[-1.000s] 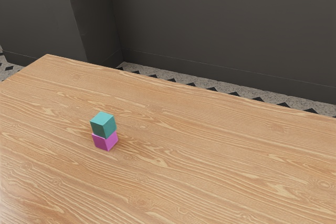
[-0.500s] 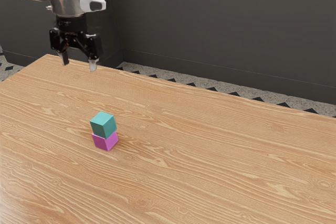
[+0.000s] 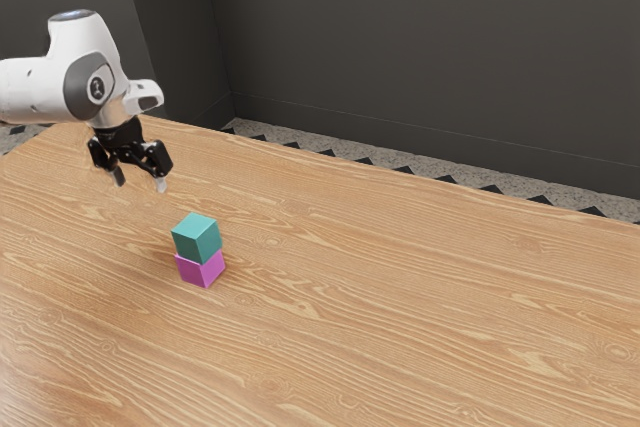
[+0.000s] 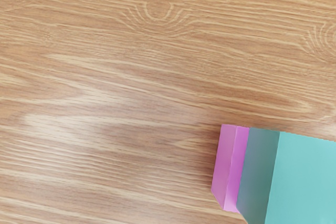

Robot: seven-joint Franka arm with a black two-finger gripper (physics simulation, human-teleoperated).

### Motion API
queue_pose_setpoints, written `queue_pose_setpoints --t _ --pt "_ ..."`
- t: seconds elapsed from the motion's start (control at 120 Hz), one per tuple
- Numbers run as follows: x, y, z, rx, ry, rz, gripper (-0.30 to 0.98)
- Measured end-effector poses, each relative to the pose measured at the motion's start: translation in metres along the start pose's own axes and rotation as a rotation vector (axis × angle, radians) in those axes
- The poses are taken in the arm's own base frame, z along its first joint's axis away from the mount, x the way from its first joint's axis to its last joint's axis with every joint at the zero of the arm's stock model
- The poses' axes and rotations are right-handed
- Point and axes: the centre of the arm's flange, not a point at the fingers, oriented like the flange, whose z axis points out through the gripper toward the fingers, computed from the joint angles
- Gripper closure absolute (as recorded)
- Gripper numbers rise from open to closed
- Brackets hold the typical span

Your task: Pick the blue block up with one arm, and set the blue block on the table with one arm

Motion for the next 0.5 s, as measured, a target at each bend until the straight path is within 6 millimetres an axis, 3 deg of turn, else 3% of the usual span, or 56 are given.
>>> queue_pose_setpoints --t 0.083,0.167,0.217,0.5 --pt "0.005 0.034 0.002 -0.023 0.021 0.101 0.0" --pt "0.006 0.049 0.007 -0.041 0.029 0.164 0.0" --pt "0.005 0.057 0.019 -0.052 0.014 0.194 0.0" --pt "-0.002 0.076 0.055 -0.096 -0.015 0.305 0.0"
